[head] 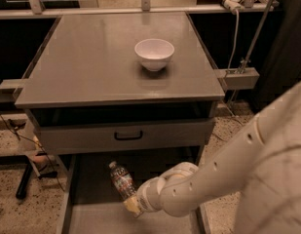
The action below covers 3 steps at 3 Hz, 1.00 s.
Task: Pick blue plastic bottle from middle drawer and place on counter
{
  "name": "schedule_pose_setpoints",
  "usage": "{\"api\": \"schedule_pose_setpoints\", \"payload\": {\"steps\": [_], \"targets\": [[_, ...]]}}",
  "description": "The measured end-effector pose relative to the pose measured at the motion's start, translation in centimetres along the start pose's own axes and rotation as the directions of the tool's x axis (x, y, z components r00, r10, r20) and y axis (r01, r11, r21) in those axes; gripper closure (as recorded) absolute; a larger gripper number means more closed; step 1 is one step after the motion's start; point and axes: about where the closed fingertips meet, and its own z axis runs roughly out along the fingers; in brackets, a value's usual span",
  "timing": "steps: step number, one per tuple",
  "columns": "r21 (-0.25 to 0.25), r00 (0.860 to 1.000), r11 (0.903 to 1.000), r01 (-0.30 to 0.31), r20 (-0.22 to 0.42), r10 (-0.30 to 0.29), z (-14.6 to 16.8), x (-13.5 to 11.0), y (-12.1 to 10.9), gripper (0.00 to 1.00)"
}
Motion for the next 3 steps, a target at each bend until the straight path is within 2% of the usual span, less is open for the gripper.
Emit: {"api": "schedule_pose_setpoints", "payload": {"steps": [1, 2, 3], "targets": [[-0.033, 0.995, 0.9994, 0.009, 0.099, -0.006, -1.6, 0.0, -0.1, 1.00], [-0.033, 0.995, 0.9994, 0.009, 0.099, -0.006, -1.6, 0.0, -0.1, 1.00], [-0.048, 0.995, 0.9988, -0.006, 0.095, 0.010, -2.6, 1.0, 1.1, 1.00]]}}
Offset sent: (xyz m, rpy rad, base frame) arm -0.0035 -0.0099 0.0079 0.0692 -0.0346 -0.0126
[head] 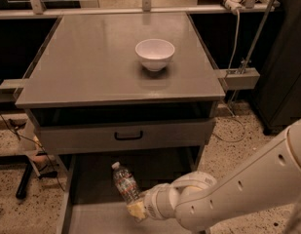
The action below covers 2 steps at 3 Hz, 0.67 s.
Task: Pick blue plastic bottle from middle drawer and place on counter
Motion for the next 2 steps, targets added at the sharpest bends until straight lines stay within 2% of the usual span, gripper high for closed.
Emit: {"api": "schedule_pose_setpoints", "payload": {"steps": [1, 2], "targets": [[0.078, 0.999, 0.9961, -0.041, 0.000, 0.041, -5.80, 0.95, 2.10, 1.00], [0.081, 0.999, 0.9963, -0.027, 0.020, 0.026, -6.28, 0.12, 2.27, 1.00]]}}
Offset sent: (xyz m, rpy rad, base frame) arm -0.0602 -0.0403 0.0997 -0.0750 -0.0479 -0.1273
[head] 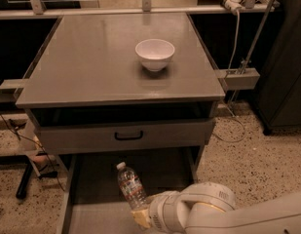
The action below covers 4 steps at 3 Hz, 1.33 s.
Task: Pick blue plastic bottle from middle drawer and place on counter
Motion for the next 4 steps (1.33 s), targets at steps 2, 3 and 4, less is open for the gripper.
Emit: {"api": "schedule_pose_setpoints", "payload": {"steps": [2, 3, 4], "targets": [[0.017, 0.999, 0.9990, 0.042, 0.012, -0.042, -1.0, -1.8, 1.1, 1.00], [0.043, 0.993, 0.9932, 0.108, 0.034, -0.109, -2.2, -4.9, 3.2, 1.00], [0.086, 0.984, 0.9814, 0.172, 0.041, -0.176, -3.4, -7.9, 4.7, 1.00]]}}
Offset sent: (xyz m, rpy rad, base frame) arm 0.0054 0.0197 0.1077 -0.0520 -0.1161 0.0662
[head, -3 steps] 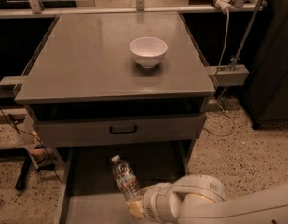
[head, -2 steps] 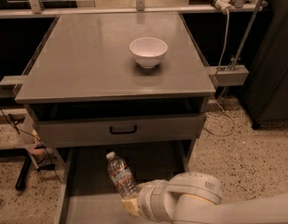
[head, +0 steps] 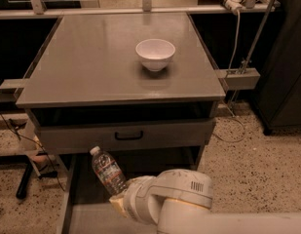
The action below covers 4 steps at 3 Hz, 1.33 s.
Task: Pick blue plastic bottle from middle drawer and place on counter
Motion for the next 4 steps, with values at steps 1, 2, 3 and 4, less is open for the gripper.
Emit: {"api": "schedule_pose_setpoints", "payload": {"steps": [1, 2, 3, 4], "targets": [[0.000, 1.000, 1.0000, 0.000, 0.001, 0.000, 0.0, 0.0, 0.0, 1.00], [0.039, 0.998, 0.9991, 0.017, 0.052, -0.019, -1.7, -2.3, -1.1, 1.00], [0.099, 0.993, 0.9935, 0.056, 0.100, -0.066, -4.1, -6.5, -2.8, 1.00], [0.134, 0.989, 0.9873, 0.086, 0.106, -0.100, -6.0, -10.4, -4.8, 1.00]]}}
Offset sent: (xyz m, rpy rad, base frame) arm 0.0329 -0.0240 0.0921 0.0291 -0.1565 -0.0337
